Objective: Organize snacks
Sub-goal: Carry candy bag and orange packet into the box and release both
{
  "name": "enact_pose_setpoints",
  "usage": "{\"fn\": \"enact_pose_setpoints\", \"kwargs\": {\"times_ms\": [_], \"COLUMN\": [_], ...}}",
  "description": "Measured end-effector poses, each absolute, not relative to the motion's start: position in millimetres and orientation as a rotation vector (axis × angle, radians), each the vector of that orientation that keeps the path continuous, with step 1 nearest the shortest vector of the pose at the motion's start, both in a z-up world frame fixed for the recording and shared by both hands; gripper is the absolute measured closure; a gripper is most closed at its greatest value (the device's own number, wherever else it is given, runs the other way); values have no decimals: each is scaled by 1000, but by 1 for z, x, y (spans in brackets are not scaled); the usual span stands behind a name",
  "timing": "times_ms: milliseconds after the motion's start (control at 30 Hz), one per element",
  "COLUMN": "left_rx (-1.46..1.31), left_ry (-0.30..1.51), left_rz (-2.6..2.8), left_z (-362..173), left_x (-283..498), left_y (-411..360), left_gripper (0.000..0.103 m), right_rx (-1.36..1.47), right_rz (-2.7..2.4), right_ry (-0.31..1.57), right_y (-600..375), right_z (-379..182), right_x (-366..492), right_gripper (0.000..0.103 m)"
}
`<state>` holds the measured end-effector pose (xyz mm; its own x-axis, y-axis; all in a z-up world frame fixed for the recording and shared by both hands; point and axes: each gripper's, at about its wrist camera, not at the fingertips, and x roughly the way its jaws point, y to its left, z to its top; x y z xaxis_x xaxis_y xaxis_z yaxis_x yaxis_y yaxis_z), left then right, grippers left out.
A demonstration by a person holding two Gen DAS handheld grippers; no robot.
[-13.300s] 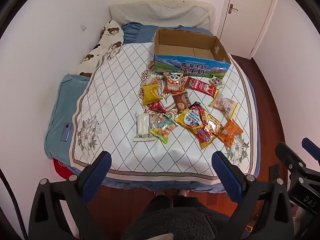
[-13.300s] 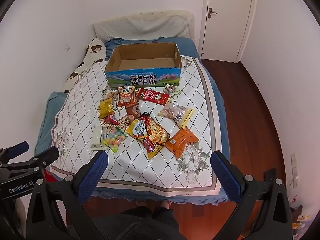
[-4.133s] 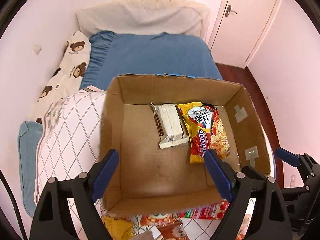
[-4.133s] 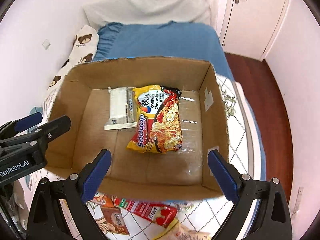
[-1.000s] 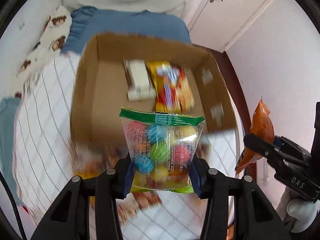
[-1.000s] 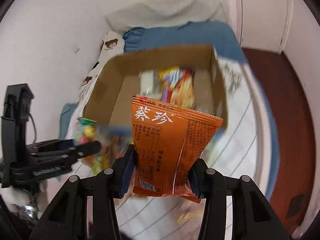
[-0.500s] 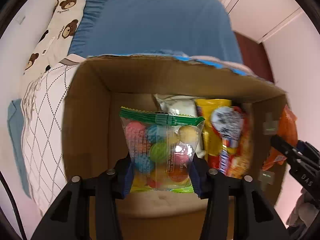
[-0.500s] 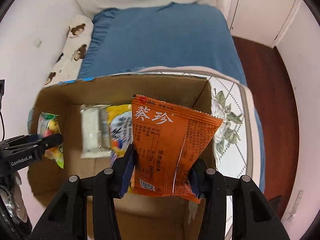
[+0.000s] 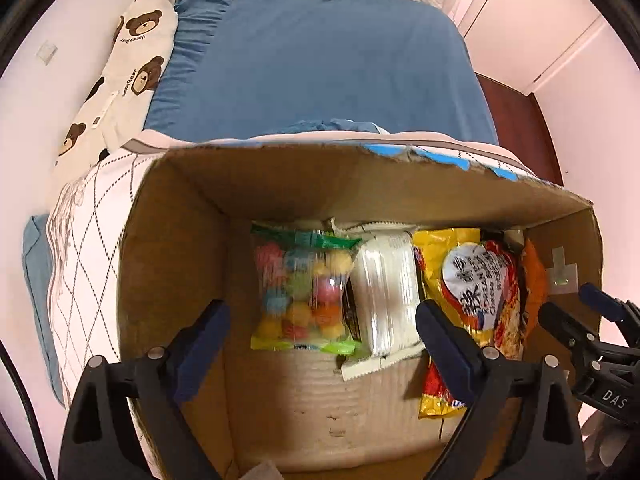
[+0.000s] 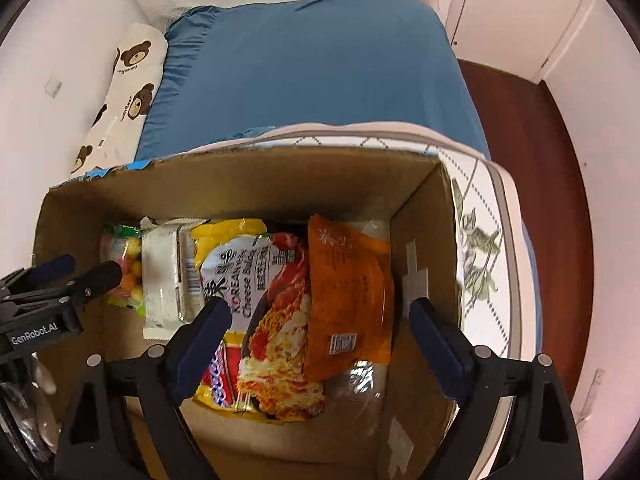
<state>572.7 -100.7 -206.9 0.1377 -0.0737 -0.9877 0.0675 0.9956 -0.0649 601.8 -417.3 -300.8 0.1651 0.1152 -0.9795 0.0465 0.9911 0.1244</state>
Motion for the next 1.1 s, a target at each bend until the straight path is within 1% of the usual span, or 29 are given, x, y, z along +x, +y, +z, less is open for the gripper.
{"fn": "enact_pose_setpoints", "kwargs": {"times_ms": [200,500,900,1100], "left_rx": [14,50,46,17], "left_ry": [1372,1208,975,931], "left_rz": [-110,-105,-113,-132], "left_z": [-190,-145,-77,-56], "left_x": [539,466,374,341], "left_y": [-102,-92,-80,-75], "left_gripper": [8,8,8,8], "right_rx": [162,157,121,100], "right_rz": [39,22,33,21], "right_ry": [1381,1274,1065,978], "right_y": [-419,-402,-379,-374], "right_z": [-289,-261,-187,-156], "right_x": [566,490,398,359], "right_gripper": [9,9,9,9]}}
